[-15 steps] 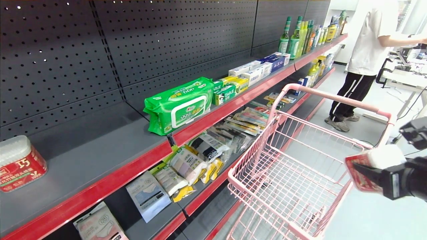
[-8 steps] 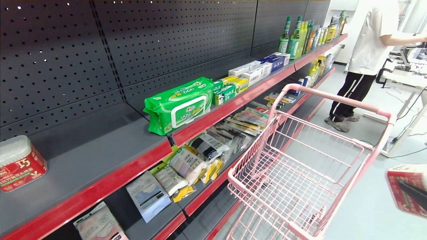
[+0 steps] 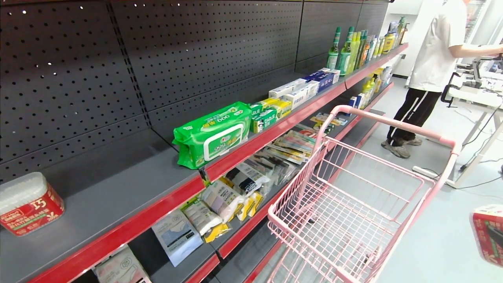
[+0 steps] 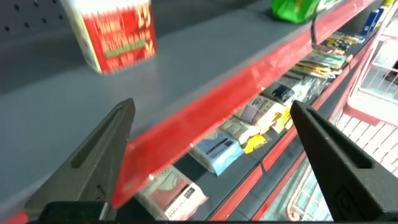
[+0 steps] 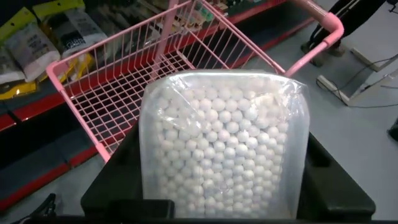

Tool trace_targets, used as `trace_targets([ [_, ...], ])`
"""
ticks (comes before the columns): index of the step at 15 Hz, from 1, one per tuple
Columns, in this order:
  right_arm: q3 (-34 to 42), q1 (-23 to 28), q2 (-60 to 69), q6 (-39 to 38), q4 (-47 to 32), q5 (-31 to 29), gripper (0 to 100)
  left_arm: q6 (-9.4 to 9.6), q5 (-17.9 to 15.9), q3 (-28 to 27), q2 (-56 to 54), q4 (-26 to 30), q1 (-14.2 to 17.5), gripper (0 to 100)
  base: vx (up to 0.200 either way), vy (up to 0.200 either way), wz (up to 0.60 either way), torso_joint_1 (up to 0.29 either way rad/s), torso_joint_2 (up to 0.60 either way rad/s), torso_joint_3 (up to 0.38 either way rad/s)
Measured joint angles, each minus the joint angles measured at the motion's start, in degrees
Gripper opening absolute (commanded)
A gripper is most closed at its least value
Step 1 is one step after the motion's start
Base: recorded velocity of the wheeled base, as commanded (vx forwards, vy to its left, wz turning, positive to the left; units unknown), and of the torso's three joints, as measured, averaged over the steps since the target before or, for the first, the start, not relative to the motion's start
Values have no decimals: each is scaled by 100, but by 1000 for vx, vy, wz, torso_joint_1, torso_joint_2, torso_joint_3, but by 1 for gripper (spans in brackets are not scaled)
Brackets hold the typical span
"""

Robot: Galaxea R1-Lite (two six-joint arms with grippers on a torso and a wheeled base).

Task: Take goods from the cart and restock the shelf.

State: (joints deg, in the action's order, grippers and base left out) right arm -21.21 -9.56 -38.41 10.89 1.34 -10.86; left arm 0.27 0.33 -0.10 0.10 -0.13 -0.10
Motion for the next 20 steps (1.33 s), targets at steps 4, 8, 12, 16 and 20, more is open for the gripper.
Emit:
trace_targets([
  [4,154,-4,77,39,-4,-2,0,0,0,0,0,-2,0,100,0,0,0,193,-439,-252],
  [8,201,-9,95,107,5,17,0,0,0,0,0,-2,0,100,0,0,0,167,-378,-214],
  [12,243,-11,96,118,5,38,0,0,-1,0,0,-2,0,100,0,0,0,158,-350,-198],
  [16,250,-26,63,121,5,44,0,0,-1,0,0,-2,0,100,0,0,0,162,-355,-189],
  [20,256,-26,68,202,5,41,0,0,0,0,1,-2,0,100,0,0,0,149,-322,-174],
])
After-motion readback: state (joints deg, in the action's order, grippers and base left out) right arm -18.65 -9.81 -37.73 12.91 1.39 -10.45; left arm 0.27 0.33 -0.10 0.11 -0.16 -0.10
